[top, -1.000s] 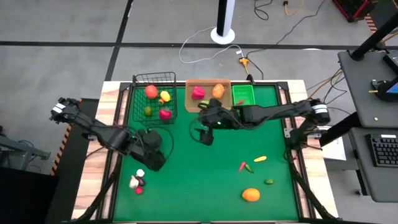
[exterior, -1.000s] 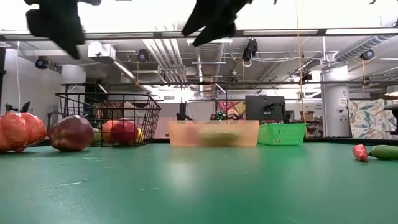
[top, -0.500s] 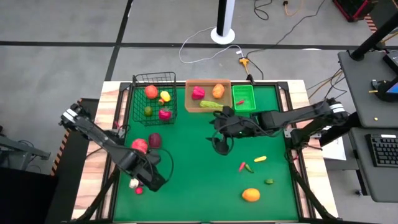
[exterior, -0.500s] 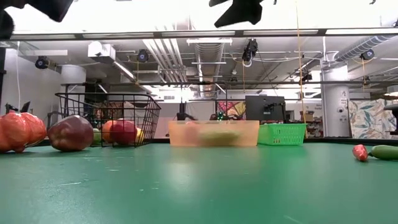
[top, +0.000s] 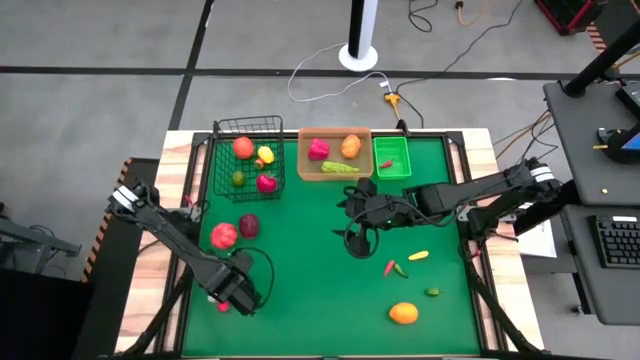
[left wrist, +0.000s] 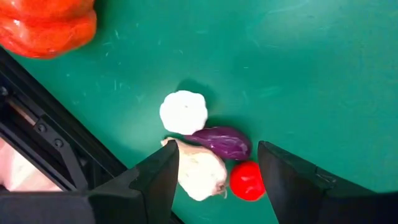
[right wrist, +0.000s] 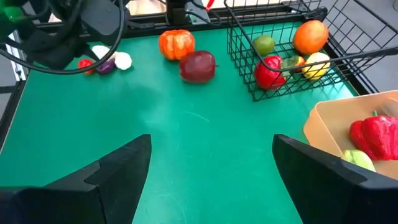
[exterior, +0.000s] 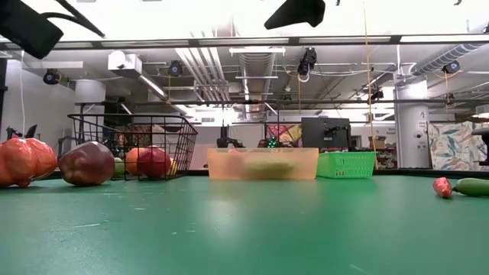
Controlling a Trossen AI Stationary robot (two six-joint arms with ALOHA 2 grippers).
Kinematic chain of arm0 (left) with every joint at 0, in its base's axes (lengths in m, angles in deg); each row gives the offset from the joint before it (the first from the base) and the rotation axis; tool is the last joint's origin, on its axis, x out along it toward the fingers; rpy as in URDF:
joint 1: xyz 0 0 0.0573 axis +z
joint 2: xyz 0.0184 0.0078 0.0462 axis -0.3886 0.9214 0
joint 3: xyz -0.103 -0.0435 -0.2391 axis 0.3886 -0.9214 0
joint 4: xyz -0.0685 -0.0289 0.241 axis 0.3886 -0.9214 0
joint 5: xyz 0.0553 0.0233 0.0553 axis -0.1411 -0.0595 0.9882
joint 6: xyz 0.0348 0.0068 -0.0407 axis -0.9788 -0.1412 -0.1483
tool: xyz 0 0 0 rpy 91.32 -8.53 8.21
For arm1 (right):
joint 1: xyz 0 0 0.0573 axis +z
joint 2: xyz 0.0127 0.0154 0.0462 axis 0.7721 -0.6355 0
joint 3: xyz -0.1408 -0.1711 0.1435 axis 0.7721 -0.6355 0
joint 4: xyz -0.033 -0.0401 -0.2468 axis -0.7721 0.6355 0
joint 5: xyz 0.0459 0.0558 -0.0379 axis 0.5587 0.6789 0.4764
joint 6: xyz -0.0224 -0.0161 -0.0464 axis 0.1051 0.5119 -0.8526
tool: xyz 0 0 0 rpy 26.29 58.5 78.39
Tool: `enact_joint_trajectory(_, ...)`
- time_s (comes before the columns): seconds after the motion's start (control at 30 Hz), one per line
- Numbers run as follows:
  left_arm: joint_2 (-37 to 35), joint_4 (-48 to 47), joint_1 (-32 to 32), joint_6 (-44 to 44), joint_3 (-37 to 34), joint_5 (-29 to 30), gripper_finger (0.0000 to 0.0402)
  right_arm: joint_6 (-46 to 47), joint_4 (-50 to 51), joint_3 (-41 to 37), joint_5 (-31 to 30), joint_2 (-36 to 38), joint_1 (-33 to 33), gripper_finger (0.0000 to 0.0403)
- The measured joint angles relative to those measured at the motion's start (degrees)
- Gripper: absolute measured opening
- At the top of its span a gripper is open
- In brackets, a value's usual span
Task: Sort produce into baskets
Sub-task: Put the right white garlic into the green basket
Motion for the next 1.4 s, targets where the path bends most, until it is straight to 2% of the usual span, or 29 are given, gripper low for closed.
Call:
enact_joint_trajectory(0.37, 0.0, 0.1, -0.6, 4.3, -3.4, 2.1, 0.0204, -0.3, 0.1, 0.0, 0.2, -0.4, 0.0, 0.0331)
enact_joint_trajectory(0.73, 0.0, 1.5, -0.6, 5.5, -4.1, 3.7, 0.0271, -0.7, 0.1, 0.0, 0.2, -0.4, 0.0, 0.033)
enact_joint_trajectory(1.13, 0.0, 5.6, -0.9, 8.2, -8.2, 3.0, 0.0242, -0.6, 0.2, 0.0, 0.2, -0.4, 0.0, 0.0327)
enact_joint_trajectory(1.4, 0.0, 7.3, -1.9, 10.1, -9.7, 1.9, 0.024, -0.6, 0.3, 0.0, 0.2, -0.4, 0.0, 0.0328)
